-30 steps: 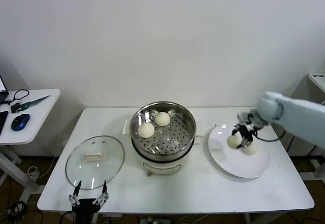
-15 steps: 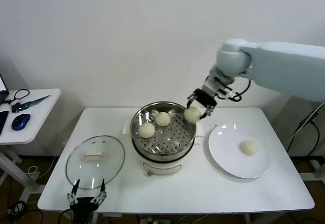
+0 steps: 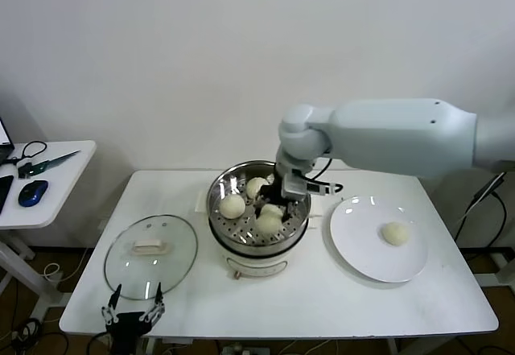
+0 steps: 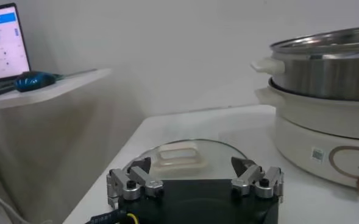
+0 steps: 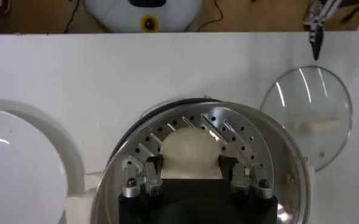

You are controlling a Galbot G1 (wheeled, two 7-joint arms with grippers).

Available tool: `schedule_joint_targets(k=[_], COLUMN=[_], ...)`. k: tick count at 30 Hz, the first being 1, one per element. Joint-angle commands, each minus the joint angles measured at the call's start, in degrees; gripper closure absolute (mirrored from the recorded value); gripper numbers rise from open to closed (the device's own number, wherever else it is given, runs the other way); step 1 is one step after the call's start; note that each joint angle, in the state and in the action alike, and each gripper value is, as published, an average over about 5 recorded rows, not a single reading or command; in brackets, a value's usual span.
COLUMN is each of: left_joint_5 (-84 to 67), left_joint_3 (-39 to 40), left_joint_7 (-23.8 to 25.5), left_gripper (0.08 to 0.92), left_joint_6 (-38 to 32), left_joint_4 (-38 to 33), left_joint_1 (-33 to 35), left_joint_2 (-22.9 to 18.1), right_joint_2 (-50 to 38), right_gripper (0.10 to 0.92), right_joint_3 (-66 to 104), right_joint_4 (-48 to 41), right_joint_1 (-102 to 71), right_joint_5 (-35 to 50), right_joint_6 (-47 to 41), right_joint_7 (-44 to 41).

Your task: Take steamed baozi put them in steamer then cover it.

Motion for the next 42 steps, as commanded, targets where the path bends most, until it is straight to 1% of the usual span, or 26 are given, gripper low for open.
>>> schedule_joint_targets(k=[1,13,17,20,22,26,29,32,34,37,42], left_joint_5=[0.01,-0.33,-0.42,-0.38,-0.32,-0.12,0.05,0.18,0.26,0.26,-0.19], left_joint_3=[-0.03,-0.22,-0.23,-0.15,-0.07,0.08,0.12,0.15,0.20,0.23,0.04], left_joint_7=[0.02,-0.07,-0.12,-0.14,-0.14,-0.12,-0.11,-0.09,-0.06,-0.02,-0.04], left_gripper=[0.177,0.177,0.177,0.177,0.177,0.177,0.177,0.177,0.177,0.177,0.177], left_joint_6=[0.00,-0.32,-0.40,-0.39,-0.37,-0.32,-0.25,-0.20,-0.20,-0.25,-0.29], left_joint_4=[-0.09,-0.17,-0.14,-0.15,-0.18,-0.28,-0.32,-0.36,-0.38,-0.39,-0.68], left_joint_1=[-0.02,0.38,0.45,0.40,0.36,0.41,0.46,0.47,0.46,0.38,0.25], left_joint_2=[-0.02,0.25,0.38,0.41,0.38,0.26,0.20,0.16,0.14,0.17,0.16], right_joint_2=[4.80,6.25,5.49,3.28,0.89,-5.29,-10.98,-17.80,-22.43,-29.30,-36.73], right_gripper=[0.397,0.392,0.319,0.244,0.214,0.204,0.203,0.202,0.203,0.203,0.203], right_joint_3=[1.01,1.06,1.46,1.61,1.08,-2.36,-6.50,-10.47,-11.85,-10.01,1.11], right_joint_4=[-4.22,-6.27,-6.03,-5.13,-4.63,-6.84,-11.36,-14.84,-15.79,-16.65,-18.98], right_joint_1=[-7.07,-8.51,-6.74,-3.36,-0.14,7.43,12.02,13.52,12.12,6.67,-8.14], right_joint_5=[-9.39,-9.77,-7.20,-0.75,5.30,17.60,24.14,27.49,27.49,24.39,18.05], right_joint_6=[3.67,1.38,0.72,0.41,-0.13,-3.81,-10.11,-16.72,-20.12,-24.67,-29.87], right_joint_7=[2.40,4.19,3.89,1.38,-1.43,-7.87,-11.75,-13.83,-13.68,-12.36,-10.48])
